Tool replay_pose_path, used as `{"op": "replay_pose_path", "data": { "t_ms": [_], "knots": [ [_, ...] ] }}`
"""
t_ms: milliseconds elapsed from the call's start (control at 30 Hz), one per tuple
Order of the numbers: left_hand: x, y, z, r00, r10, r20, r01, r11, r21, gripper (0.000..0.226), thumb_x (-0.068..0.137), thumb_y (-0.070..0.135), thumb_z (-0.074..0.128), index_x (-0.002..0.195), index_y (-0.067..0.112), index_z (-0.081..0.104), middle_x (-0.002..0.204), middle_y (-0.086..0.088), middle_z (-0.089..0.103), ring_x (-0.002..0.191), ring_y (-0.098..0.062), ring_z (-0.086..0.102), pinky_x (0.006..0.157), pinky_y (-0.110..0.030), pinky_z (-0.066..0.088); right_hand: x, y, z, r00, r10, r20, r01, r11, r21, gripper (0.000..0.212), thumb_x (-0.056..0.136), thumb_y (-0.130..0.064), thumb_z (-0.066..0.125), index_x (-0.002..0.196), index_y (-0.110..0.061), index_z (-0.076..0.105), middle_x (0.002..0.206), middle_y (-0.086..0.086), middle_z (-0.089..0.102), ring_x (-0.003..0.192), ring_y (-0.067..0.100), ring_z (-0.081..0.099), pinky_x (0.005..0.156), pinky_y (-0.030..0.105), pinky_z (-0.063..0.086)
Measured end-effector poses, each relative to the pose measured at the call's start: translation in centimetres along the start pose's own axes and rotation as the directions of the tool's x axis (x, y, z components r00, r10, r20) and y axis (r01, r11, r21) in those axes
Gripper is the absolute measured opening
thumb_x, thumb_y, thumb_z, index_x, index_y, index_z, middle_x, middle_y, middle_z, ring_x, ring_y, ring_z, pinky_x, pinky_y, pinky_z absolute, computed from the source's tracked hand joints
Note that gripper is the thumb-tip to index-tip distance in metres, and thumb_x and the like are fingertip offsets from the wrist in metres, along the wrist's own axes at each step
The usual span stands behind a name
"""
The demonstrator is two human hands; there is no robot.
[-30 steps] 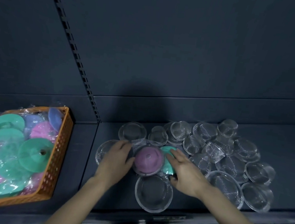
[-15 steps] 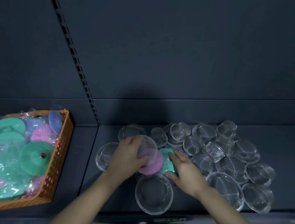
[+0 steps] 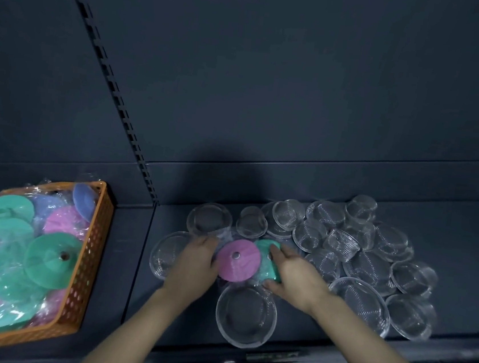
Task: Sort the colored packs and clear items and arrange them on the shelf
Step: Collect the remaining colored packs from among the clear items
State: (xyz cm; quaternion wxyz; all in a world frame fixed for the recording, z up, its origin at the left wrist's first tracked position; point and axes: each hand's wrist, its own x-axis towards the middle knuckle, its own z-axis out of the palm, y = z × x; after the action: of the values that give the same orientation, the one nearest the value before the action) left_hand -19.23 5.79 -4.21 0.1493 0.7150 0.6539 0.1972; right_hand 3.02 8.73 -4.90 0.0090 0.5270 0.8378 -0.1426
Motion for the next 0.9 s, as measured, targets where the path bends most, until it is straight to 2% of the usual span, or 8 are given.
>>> {"op": "replay_pose_path", "data": {
  "t_ms": [67, 167, 300, 400, 500, 733, 833, 900],
  "knots": [
    [0.0, 0.6, 0.4, 0.989, -0.136, 0.052, 0.14, 0.986, -0.088, 0.026, 0.085, 0.018, 0.06, 0.11, 0.008, 0.056, 0.096, -0.008, 0.062, 0.085, -0.022, 0.057, 0.065, -0.027, 0.039, 0.0, -0.2, 0.1, 1.0, -0.021, -0.002, 0.021, 0.999, -0.043, 0.067, 0.09, -0.037, 0.054, 0.143, -0.006, 0.027, 0.139, 0.017, 0.041, 0.119, 0.032, 0.05, 0.095, 0.034, 0.045],
    [0.5, 1.0, 0.5, 0.913, -0.374, 0.16, 0.406, 0.866, -0.291, 0.024, 0.081, 0.021, 0.066, 0.101, 0.012, 0.055, 0.088, -0.001, 0.06, 0.079, -0.017, 0.054, 0.061, -0.022, 0.037, -0.2, -0.4, 0.2, 1.0, -0.021, -0.01, 0.021, 0.999, -0.03, 0.064, 0.093, -0.035, 0.05, 0.144, -0.004, 0.027, 0.143, 0.02, 0.038, 0.128, 0.033, 0.043, 0.101, 0.037, 0.042],
    [1.2, 2.0, 0.2, 0.784, -0.492, 0.379, 0.591, 0.406, -0.697, 0.017, 0.082, 0.014, 0.066, 0.097, 0.009, 0.06, 0.091, -0.008, 0.063, 0.088, -0.022, 0.062, 0.077, -0.037, 0.055, -0.6, -0.3, -0.2, 0.998, 0.007, -0.062, 0.002, 0.991, 0.135, 0.057, 0.095, -0.038, 0.048, 0.142, -0.009, 0.033, 0.142, 0.016, 0.043, 0.127, 0.029, 0.046, 0.1, 0.034, 0.041],
    [1.9, 2.6, 0.1, 0.721, -0.507, 0.471, 0.612, 0.148, -0.777, 0.005, 0.084, 0.0, 0.06, 0.086, 0.004, 0.058, 0.078, -0.01, 0.056, 0.071, -0.015, 0.055, 0.06, -0.023, 0.052, -0.9, 0.0, -0.5, 0.994, 0.003, -0.112, 0.014, 0.989, 0.148, 0.049, 0.097, -0.039, 0.046, 0.134, -0.007, 0.041, 0.129, 0.016, 0.054, 0.114, 0.032, 0.056, 0.088, 0.034, 0.044],
    [2.5, 3.3, 0.1, 0.664, -0.491, 0.564, 0.637, -0.023, -0.77, 0.008, 0.086, 0.001, 0.06, 0.094, 0.003, 0.061, 0.08, -0.011, 0.06, 0.066, -0.013, 0.055, 0.044, -0.016, 0.044, -1.1, -0.1, -0.8, 0.986, -0.03, -0.166, 0.05, 0.992, 0.119, 0.036, 0.098, -0.039, 0.043, 0.116, -0.009, 0.046, 0.112, 0.012, 0.06, 0.099, 0.033, 0.06, 0.076, 0.036, 0.046],
    [3.1, 3.9, 0.2, 0.669, -0.461, 0.583, 0.554, -0.214, -0.805, 0.012, 0.088, -0.007, 0.053, 0.1, -0.003, 0.051, 0.091, -0.022, 0.062, 0.079, -0.03, 0.063, 0.065, -0.038, 0.058, -1.9, 0.1, -1.0, 0.973, -0.113, -0.2, 0.134, 0.986, 0.098, 0.033, 0.099, -0.036, 0.039, 0.119, -0.01, 0.048, 0.11, 0.011, 0.062, 0.096, 0.032, 0.061, 0.077, 0.037, 0.047],
    [3.2, 3.6, -0.6, 0.709, -0.432, 0.557, 0.45, -0.331, -0.829, 0.02, 0.089, -0.01, 0.047, 0.108, -0.003, 0.046, 0.098, -0.025, 0.06, 0.085, -0.032, 0.065, 0.058, -0.036, 0.058, -2.4, 0.4, -1.2, 0.967, -0.045, -0.251, 0.101, 0.972, 0.212, 0.032, 0.1, -0.031, 0.04, 0.123, -0.012, 0.049, 0.099, 0.012, 0.066, 0.088, 0.033, 0.063, 0.072, 0.036, 0.047],
    [3.2, 3.2, -1.2, 0.729, -0.459, 0.508, 0.392, -0.328, -0.86, 0.026, 0.09, -0.01, 0.046, 0.115, -0.001, 0.044, 0.101, -0.022, 0.059, 0.086, -0.029, 0.065, 0.064, -0.034, 0.055, -2.5, 0.6, -1.3, 0.952, 0.053, -0.302, 0.043, 0.952, 0.304, 0.026, 0.1, -0.026, 0.04, 0.115, -0.01, 0.055, 0.088, 0.013, 0.068, 0.08, 0.033, 0.063, 0.068, 0.037, 0.045]
  ]
}}
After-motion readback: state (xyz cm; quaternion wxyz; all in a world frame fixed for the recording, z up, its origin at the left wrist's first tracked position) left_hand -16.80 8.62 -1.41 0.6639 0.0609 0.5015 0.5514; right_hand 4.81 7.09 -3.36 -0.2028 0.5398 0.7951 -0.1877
